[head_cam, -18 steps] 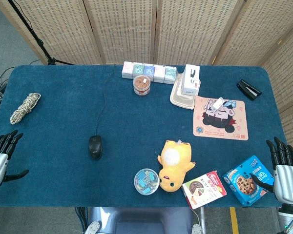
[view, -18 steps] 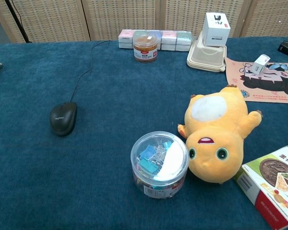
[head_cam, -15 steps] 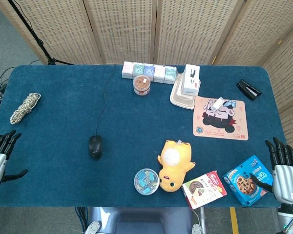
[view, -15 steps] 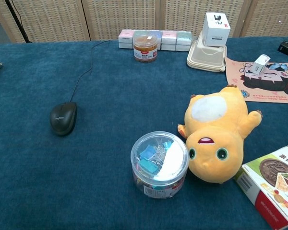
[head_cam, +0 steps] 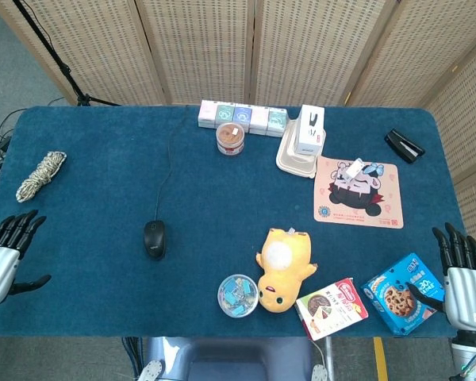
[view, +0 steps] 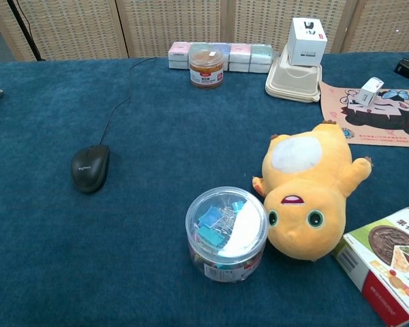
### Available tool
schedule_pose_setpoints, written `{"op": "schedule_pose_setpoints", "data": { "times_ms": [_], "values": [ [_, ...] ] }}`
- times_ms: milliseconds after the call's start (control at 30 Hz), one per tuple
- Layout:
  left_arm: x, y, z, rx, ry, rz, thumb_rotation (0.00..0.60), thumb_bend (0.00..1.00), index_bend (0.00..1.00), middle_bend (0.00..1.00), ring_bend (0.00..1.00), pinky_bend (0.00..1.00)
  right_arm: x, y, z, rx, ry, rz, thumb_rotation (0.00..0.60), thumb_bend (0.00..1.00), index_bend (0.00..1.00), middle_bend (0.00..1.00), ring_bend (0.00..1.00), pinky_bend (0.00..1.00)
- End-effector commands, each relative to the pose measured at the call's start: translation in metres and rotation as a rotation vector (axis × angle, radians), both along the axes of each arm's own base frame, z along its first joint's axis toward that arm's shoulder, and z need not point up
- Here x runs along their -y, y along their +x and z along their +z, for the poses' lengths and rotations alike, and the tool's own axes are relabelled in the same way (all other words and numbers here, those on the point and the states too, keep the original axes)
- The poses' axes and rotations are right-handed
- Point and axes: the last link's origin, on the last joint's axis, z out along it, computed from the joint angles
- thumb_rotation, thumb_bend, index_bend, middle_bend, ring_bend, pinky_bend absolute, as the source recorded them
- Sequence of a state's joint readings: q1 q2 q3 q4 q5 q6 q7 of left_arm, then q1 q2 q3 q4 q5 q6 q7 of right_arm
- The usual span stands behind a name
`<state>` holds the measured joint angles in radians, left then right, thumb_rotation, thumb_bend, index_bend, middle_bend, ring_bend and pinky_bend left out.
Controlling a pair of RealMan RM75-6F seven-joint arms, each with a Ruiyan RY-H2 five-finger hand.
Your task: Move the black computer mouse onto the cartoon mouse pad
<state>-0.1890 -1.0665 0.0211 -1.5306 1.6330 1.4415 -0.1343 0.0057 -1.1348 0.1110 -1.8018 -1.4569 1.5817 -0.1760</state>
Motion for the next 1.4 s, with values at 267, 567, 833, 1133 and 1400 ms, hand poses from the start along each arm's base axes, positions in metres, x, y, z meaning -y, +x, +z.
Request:
{"op": "schedule_pose_setpoints", "data": {
  "times_ms": [267,567,833,1133,1400],
  "values": [
    [-0.069,0.019,-0.051,-0.283,-0.201,-0.508,0.600,0.00,0.00,0.00,0.00,0.00,0.009,-0.005,0.004,-0.013,-0.048,-0.054,0.600,0.00,0.00,0.00,0.00,0.00],
    [-0.113,0.029,-0.077,-0.379,-0.246,-0.646,0.600,0.00,0.00,0.00,0.00,0.00,0.019,-0.015,0.000,-0.035,-0.055,-0.121,0.600,0.00,0.00,0.00,0.00,0.00],
    [-0.130,0.046,-0.108,-0.415,-0.311,-0.706,0.600,0.00,0.00,0.00,0.00,0.00,0.025,-0.023,0.002,-0.034,-0.071,-0.165,0.600,0.00,0.00,0.00,0.00,0.00],
    [-0.140,0.047,-0.127,-0.461,-0.352,-0.680,0.600,0.00,0.00,0.00,0.00,0.00,0.029,-0.027,0.002,-0.041,-0.087,-0.190,0.600,0.00,0.00,0.00,0.00,0.00],
    [-0.149,0.062,-0.157,-0.452,-0.393,-0.692,0.600,0.06,0.00,0.00,0.00,0.05,0.032,-0.032,0.004,-0.039,-0.094,-0.212,0.600,0.00,0.00,0.00,0.00,0.00]
  ]
}}
